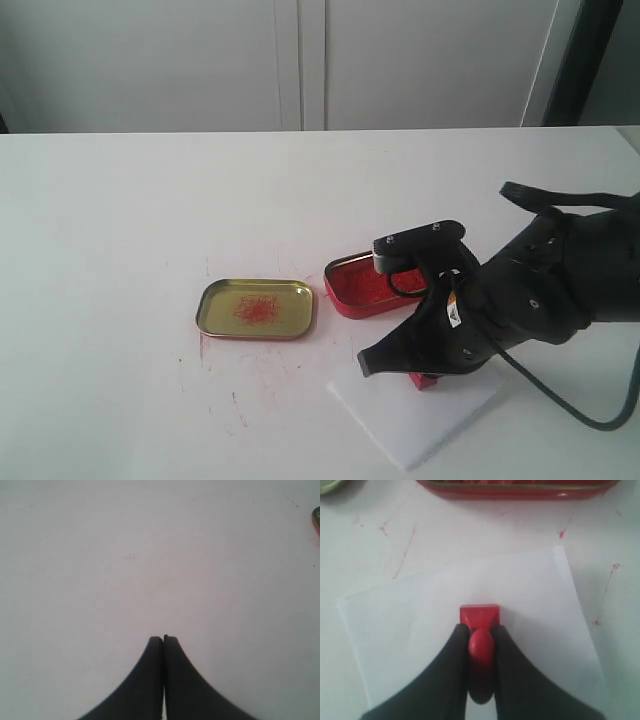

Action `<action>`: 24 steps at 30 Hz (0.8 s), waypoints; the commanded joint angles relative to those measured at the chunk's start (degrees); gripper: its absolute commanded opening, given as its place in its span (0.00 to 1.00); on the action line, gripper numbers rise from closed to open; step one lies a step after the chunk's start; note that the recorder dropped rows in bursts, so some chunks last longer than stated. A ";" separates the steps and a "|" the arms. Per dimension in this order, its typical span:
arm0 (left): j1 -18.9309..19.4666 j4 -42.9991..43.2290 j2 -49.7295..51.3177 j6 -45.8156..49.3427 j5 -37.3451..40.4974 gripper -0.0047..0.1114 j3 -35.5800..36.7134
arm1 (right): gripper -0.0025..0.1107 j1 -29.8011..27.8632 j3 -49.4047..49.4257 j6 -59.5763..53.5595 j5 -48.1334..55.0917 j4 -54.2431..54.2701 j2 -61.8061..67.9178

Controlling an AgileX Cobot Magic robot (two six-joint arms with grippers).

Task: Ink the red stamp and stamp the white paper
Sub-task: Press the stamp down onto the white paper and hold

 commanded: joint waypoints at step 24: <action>-0.44 -0.18 -0.23 -0.17 0.00 0.04 0.45 | 0.02 0.16 0.04 0.88 -2.63 -4.36 -2.29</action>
